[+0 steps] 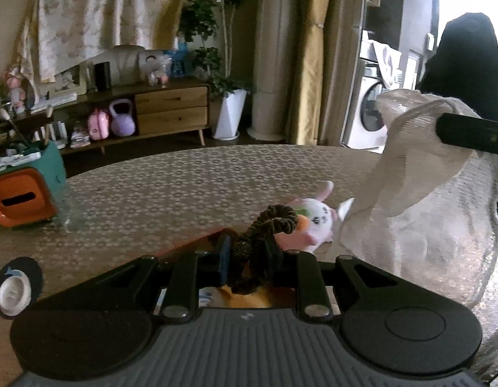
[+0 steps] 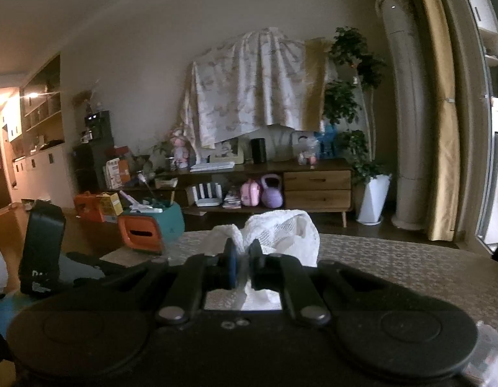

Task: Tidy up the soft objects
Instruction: 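Lift and carry the hair tie and gauze with both tools over the red box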

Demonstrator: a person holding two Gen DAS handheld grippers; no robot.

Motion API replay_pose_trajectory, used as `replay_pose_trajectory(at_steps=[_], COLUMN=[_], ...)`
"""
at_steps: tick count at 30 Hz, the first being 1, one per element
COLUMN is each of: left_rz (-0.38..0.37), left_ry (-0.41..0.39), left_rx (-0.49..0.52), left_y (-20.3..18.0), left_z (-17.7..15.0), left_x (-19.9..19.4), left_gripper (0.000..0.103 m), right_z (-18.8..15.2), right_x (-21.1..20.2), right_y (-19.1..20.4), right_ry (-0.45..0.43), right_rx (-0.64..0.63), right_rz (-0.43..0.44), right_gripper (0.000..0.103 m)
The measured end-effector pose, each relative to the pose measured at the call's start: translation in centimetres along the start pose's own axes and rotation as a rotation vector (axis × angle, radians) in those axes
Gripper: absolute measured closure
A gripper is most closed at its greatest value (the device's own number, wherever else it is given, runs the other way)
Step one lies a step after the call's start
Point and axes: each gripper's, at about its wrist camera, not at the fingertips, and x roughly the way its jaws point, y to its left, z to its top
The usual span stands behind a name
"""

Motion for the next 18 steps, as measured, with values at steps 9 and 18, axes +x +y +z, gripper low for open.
replay_pose_trajectory(at_steps=[9, 18], left_rz=[0.05, 0.114], left_ry=[0.019, 0.044], left_rx=[-0.037, -0.048], left_y=[3.7, 6.6], left_z=[-0.8, -1.8], left_x=[0.8, 2.8], left_gripper=[0.081, 0.081], right_z=[-0.2, -1.7], right_x=[5.1, 10.4], right_y=[2.3, 3.5], right_ry=[0.046, 0.094], right_rx=[-0.015, -0.043], right_rz=[0.054, 0.067], right_gripper=[0.096, 0.096])
